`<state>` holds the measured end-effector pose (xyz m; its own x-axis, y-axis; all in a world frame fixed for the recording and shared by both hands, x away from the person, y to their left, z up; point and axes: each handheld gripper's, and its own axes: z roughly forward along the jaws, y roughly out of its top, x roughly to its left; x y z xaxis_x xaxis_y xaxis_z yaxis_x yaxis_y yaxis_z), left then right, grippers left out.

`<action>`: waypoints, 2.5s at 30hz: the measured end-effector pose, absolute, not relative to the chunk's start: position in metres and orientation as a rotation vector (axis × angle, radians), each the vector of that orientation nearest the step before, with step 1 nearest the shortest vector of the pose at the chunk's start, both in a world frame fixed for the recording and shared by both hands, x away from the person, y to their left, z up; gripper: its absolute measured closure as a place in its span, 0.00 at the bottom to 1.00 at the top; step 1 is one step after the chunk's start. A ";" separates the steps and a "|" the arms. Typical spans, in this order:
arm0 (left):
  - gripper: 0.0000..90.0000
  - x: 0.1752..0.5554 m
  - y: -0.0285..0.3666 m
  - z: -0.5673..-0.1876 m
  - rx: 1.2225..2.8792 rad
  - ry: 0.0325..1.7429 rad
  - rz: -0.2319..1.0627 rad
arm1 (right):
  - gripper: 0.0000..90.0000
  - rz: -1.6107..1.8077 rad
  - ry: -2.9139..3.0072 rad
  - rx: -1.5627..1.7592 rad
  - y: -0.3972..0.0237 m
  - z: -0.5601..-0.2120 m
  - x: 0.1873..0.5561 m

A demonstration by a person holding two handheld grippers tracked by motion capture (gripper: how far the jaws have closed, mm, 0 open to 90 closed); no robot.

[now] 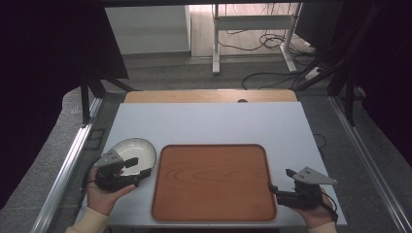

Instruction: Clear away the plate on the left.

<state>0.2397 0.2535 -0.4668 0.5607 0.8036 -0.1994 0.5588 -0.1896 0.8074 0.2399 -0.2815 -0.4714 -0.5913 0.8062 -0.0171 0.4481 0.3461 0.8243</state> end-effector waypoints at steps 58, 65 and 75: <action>0.22 0.298 0.329 -0.449 1.849 1.361 0.421 | 0.22 1.073 2.220 1.074 -0.279 -0.477 0.241; 0.24 0.302 0.338 -0.454 1.859 1.390 0.408 | 0.21 1.071 2.223 1.074 -0.279 -0.477 0.241; 0.26 0.310 0.348 -0.464 1.862 1.444 0.392 | 0.21 1.069 2.224 1.073 -0.279 -0.478 0.241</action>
